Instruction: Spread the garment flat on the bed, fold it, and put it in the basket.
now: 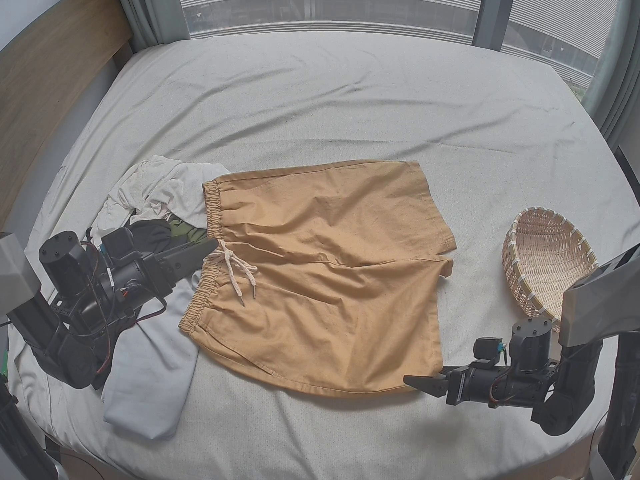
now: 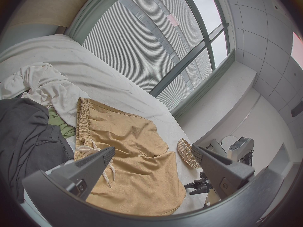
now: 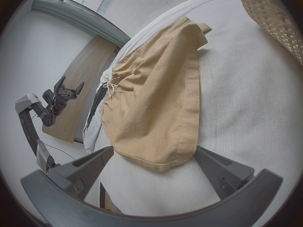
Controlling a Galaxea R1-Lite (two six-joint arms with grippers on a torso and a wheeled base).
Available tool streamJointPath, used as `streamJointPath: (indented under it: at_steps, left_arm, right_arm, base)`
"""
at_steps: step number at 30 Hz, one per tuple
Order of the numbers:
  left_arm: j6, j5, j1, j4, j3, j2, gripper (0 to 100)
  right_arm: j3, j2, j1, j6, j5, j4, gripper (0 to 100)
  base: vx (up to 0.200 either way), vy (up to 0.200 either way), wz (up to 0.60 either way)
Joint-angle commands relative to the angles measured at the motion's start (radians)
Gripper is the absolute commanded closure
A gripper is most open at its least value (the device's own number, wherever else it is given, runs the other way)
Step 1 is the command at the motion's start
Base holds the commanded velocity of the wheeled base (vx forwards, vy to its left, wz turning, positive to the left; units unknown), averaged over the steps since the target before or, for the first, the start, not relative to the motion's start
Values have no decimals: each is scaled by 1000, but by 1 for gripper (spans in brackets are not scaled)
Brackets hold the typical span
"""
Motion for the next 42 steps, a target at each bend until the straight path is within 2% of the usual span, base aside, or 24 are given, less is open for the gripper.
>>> streamJointPath:
  at_steps: [1, 6, 15, 25, 42]
  left_arm:
    - [0, 0, -2, -2, -1, -1, 0]
    - [0, 0, -2, -2, -4, 1, 0]
    - [0, 1, -2, -2, -7, 1, 0]
    - [0, 1, 1, -2, -7, 1, 0]
    - [0, 1, 9, -2, -5, 2, 0]
  right_arm:
    - [28, -57, 0, 2, 2, -2, 0]
    - [50, -131, 0, 28, 15, -1, 0]
    - [60, -133, -22, 27, 10, -1, 0]
    - [64, 22, -52, 8, 4, -2, 0]
    - [14, 93, -71, 10, 10, -4, 0]
  base:
    - [0, 0, 0]
    - [0, 0, 0]
    - [0, 0, 0]
    - [0, 0, 0]
    - [0, 0, 0]
